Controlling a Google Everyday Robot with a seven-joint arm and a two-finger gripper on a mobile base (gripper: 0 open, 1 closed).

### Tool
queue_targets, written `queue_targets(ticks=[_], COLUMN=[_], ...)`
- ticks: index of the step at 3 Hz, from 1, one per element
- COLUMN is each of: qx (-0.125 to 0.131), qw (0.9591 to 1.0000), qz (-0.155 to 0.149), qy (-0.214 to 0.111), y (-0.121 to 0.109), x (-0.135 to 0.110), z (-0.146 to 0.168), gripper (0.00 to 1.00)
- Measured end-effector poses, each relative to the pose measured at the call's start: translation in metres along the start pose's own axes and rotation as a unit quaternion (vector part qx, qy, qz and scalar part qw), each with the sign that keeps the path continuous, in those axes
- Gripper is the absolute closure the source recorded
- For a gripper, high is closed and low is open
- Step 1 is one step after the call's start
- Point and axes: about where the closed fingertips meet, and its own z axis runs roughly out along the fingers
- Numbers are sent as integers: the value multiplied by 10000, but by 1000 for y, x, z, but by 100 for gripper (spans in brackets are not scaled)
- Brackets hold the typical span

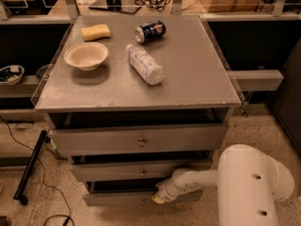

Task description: Open bottom drawer

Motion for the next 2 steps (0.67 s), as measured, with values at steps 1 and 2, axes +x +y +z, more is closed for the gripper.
queue_targets(ticks=[1, 2], qx=[1, -19], qw=[10000, 9999], qz=[2, 124], qy=[-3, -108], y=[-3, 2], x=[0, 0], z=[-1, -7], gripper=[100, 100])
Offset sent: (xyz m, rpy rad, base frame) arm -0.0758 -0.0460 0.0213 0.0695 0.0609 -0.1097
